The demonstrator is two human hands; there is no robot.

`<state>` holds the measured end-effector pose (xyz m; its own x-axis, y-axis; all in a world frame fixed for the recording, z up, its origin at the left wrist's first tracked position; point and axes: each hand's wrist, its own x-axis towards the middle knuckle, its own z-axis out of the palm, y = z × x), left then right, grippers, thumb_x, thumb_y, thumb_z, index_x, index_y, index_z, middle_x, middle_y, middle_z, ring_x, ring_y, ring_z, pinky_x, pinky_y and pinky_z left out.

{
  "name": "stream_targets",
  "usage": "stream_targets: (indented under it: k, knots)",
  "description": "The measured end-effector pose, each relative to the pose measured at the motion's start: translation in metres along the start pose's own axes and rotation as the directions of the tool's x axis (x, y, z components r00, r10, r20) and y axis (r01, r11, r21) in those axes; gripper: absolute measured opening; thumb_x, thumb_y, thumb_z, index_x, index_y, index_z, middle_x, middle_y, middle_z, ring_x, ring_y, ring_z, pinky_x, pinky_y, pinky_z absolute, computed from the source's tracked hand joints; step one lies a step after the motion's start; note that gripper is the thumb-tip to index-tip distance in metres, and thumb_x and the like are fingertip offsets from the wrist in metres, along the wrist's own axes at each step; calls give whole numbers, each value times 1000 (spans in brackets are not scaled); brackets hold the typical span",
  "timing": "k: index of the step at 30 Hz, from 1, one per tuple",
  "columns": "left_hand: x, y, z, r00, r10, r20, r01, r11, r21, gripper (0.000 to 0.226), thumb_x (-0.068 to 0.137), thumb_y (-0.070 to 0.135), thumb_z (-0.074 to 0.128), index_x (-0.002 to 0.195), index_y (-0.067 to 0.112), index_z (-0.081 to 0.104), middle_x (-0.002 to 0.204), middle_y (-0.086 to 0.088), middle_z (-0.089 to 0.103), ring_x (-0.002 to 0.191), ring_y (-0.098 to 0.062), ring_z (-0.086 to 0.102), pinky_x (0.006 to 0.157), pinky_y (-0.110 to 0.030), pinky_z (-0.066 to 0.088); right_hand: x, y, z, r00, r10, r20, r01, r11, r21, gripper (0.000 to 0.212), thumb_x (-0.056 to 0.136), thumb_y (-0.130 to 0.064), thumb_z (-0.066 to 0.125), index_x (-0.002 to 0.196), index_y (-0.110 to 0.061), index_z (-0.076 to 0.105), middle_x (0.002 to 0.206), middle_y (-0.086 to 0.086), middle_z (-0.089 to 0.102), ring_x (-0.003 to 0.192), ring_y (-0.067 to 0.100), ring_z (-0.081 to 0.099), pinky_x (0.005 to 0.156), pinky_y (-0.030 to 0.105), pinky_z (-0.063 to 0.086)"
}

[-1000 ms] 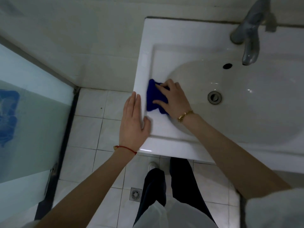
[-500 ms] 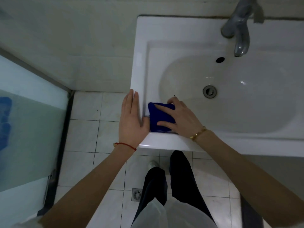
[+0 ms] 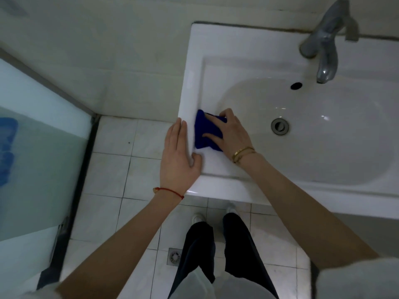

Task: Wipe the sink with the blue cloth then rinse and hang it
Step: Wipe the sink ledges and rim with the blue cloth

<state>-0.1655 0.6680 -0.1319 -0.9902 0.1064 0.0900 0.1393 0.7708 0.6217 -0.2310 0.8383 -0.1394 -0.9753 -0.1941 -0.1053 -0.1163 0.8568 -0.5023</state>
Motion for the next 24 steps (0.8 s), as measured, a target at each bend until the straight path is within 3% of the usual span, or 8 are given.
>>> stream_targets:
  k: [4,7,10,13,16,20,24]
  knots:
    - [-17,0,-2,996,-82,-27,83,996,33,73,95,23,60,154,1,22,161,-12,24,150,-22,19,122,-22,10,-24,2,-4,992,-97,78,93,994,52,61,90,-49,56,144,-24,41,120,12,40,102,27,47,86,44,49]
    - [-44,1,-3,983,-172,-66,175,984,34,73,97,31,59,154,3,23,160,-10,26,149,-21,21,122,-27,16,-51,-1,-8,968,-238,-75,240,971,16,60,90,-54,46,140,-20,47,119,16,45,97,30,52,80,40,53]
    - [-56,5,-1,972,-208,-106,215,974,69,71,97,36,57,153,4,28,159,-11,30,148,-21,24,121,-34,24,-47,-19,-11,928,-320,-190,330,944,25,61,90,-53,44,140,-18,46,123,18,47,101,31,51,83,34,48]
    - [-55,10,4,957,-256,-139,259,966,3,66,97,35,58,151,7,34,155,-8,36,145,-20,30,119,-39,31,-17,-35,-2,895,-435,-96,427,899,-95,63,89,-60,42,140,-22,47,124,16,46,98,29,47,82,38,50]
    - [-57,14,7,934,-311,-175,317,948,7,67,98,36,59,153,7,31,156,-8,36,146,-17,27,122,-31,22,26,-33,4,905,-417,-88,405,906,-125,63,88,-64,44,137,-25,51,121,15,46,98,29,46,83,44,48]
    - [-59,18,9,914,-342,-217,349,937,-6,67,97,33,61,152,5,33,154,-10,38,144,-18,29,119,-24,19,62,-32,0,950,-262,-171,239,960,-146,61,89,-61,48,137,-24,50,122,15,44,101,29,44,86,41,46]
    - [-57,15,11,923,-321,-212,323,946,-24,64,98,36,59,151,9,36,153,-5,40,143,-16,32,120,-32,27,21,-35,9,870,-472,-141,454,880,-141,59,90,-58,48,134,-19,54,113,16,48,93,29,46,78,41,47]
